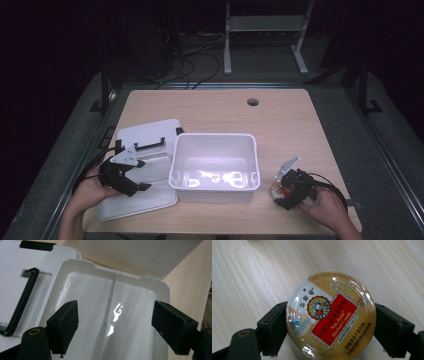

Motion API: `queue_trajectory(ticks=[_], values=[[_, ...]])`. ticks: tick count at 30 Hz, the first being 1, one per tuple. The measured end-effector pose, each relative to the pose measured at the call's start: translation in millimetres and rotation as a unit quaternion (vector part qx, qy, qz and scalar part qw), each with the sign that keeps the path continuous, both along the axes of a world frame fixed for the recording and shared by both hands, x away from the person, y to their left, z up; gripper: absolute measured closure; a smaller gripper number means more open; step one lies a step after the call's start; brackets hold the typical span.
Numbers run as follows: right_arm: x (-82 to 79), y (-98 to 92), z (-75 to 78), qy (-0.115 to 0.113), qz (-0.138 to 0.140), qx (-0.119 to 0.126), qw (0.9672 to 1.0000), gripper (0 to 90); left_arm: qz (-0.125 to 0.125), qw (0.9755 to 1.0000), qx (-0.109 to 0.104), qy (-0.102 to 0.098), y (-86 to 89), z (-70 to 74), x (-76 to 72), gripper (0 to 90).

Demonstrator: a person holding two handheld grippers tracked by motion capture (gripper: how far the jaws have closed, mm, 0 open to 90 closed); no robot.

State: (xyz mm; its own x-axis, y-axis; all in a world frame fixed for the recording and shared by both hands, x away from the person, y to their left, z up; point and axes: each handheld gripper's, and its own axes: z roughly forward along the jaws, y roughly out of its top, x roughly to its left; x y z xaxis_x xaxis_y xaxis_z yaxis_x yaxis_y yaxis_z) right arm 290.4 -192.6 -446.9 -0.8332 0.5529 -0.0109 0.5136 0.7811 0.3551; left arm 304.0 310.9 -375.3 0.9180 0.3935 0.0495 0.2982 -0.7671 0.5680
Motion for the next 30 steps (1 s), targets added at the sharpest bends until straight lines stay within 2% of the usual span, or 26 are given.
queue_trajectory(ticks=[5,9,12,15,22,30], values=[[0.8,1.2,1.2,0.001,0.004,-0.008,1.0000,19.5,0.005,1.0000,-0.005,0.000,0.7,-0.7,-0.1,20.6],[1.7,-1.5,1.6,0.004,0.007,-0.003,1.0000,19.7,0.002,1.0000,-0.008,0.001,0.6,-1.6,-0.3,20.5],[2.3,-5.6,4.6,0.010,0.011,0.014,0.9998,19.7,0.003,1.0000,-0.007,0.004,-1.0,-3.2,-0.8,19.5],[4.0,-8.3,9.6,0.004,0.019,0.003,0.9998,19.7,-0.004,1.0000,-0.006,0.005,-2.8,-4.1,-1.0,19.1],[11.3,-16.5,34.3,-0.010,0.030,0.012,0.9994,19.8,0.001,1.0000,-0.009,0.002,-0.7,-3.6,-2.2,18.3],[20.3,-16.4,63.5,-0.023,0.044,0.000,0.9988,19.8,0.004,1.0000,-0.008,0.002,0.5,-4.2,-2.0,16.6]])
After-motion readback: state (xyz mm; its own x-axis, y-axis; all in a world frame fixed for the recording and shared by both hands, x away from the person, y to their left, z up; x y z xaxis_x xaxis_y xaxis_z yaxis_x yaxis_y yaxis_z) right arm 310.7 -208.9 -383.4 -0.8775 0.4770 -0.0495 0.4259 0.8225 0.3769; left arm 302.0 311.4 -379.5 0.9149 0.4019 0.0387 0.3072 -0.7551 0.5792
